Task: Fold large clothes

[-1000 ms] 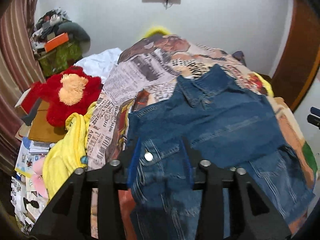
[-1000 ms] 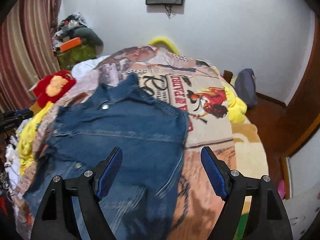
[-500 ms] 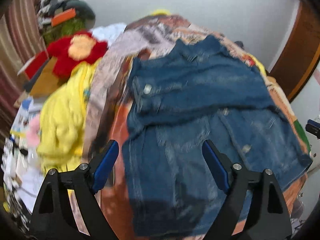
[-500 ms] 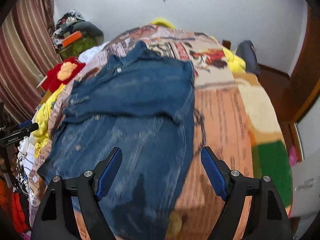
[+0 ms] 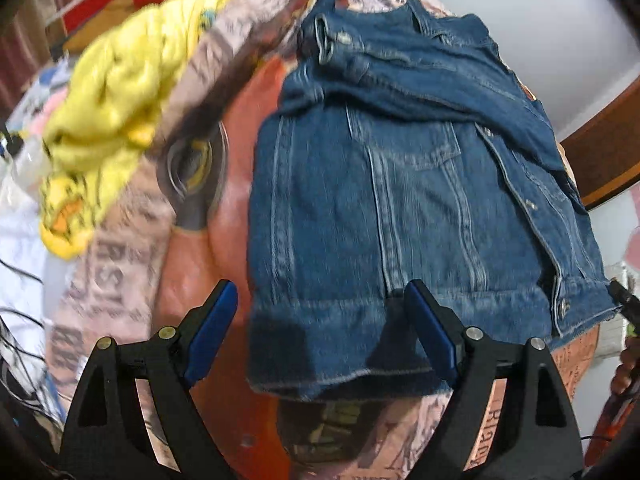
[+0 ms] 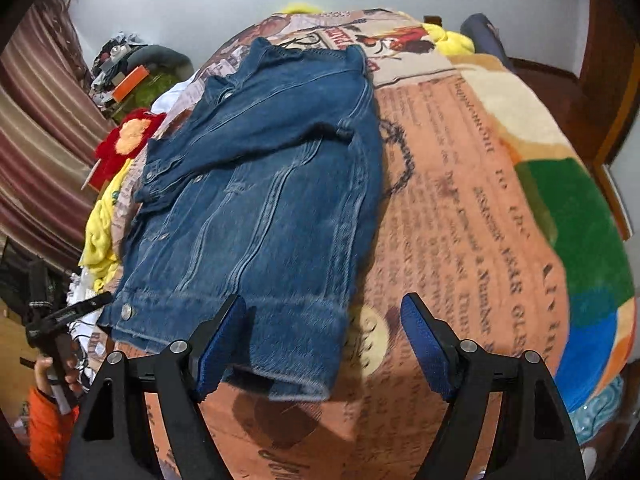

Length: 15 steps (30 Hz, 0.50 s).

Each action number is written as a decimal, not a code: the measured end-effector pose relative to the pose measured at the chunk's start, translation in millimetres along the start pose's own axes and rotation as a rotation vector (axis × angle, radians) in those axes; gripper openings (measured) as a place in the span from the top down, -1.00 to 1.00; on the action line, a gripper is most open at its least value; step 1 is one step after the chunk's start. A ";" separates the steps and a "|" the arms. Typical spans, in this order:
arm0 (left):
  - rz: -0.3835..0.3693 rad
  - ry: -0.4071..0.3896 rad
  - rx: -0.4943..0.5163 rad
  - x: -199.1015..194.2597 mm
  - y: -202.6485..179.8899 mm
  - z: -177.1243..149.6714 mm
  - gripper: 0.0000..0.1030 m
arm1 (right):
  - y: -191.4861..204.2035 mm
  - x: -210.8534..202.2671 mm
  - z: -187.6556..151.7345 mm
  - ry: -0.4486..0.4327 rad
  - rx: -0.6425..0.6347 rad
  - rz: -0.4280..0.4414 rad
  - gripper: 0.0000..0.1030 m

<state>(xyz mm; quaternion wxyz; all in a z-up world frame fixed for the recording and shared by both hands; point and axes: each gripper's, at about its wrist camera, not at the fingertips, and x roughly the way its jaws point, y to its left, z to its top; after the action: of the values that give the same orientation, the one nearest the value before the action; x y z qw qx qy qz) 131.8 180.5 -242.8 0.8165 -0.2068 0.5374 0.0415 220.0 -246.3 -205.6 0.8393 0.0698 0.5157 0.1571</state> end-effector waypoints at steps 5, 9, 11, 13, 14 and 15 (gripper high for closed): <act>-0.044 0.035 -0.048 9.7 2.5 -14.9 -0.66 | 7.7 4.5 -9.7 0.007 -0.007 0.028 0.04; -0.055 0.012 -0.069 6.5 7.5 -19.6 -0.44 | 12.3 6.0 -10.6 0.003 -0.008 0.047 0.27; -0.030 -0.001 -0.056 2.6 7.3 -19.8 -0.03 | 13.3 4.9 -9.6 -0.005 -0.015 0.043 0.49; -0.001 -0.016 -0.034 -2.6 7.3 -20.1 0.30 | 14.1 2.9 -6.0 -0.016 -0.023 0.043 0.61; 0.018 -0.027 -0.020 -5.9 6.9 -20.2 0.41 | 15.3 2.0 -4.1 -0.023 -0.027 0.045 0.67; 0.016 -0.033 -0.017 -8.8 7.9 -19.2 0.44 | 15.9 1.1 -2.8 -0.028 -0.033 0.046 0.68</act>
<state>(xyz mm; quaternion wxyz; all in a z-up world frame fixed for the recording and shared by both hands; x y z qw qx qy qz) 109.3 181.7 -243.7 0.8231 -0.2087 0.5252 0.0558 214.9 -231.2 -203.3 0.8437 0.0701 0.4995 0.1838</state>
